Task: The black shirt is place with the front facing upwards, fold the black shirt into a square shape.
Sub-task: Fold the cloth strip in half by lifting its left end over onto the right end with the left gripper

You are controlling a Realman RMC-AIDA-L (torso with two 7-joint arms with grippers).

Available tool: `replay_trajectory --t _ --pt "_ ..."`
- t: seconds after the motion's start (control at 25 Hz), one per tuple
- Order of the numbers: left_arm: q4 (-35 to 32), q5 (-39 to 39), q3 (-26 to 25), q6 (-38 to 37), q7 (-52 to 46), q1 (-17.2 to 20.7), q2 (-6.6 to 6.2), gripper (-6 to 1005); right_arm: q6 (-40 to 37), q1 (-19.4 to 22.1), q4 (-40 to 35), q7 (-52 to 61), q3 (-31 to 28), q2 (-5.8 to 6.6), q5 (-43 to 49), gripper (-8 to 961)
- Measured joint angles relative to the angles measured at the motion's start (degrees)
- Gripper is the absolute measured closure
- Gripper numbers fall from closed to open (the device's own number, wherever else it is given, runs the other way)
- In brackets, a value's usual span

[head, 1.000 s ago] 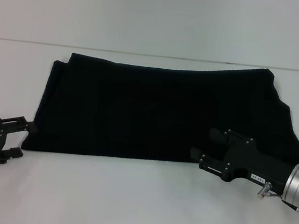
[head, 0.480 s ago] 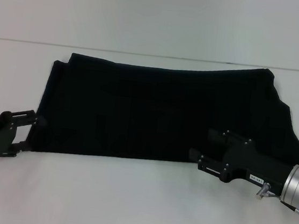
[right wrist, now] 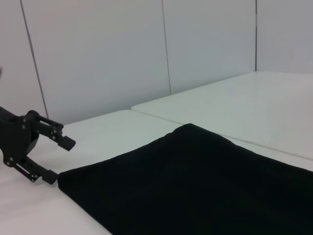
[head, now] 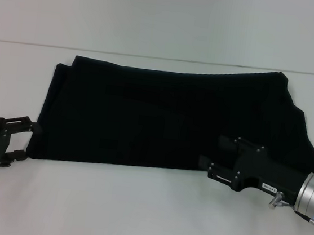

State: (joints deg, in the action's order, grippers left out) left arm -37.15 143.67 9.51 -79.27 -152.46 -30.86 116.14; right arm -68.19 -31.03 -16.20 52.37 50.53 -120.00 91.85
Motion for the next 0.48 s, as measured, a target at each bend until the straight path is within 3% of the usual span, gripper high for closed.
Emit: replay_trajectory --t 0.48 --pt "-0.17 0.38 0.63 1.48 -0.5 -0.67 -0.13 190 0.25 -0.32 0.02 0.37 0.09 0.04 0.0 187"
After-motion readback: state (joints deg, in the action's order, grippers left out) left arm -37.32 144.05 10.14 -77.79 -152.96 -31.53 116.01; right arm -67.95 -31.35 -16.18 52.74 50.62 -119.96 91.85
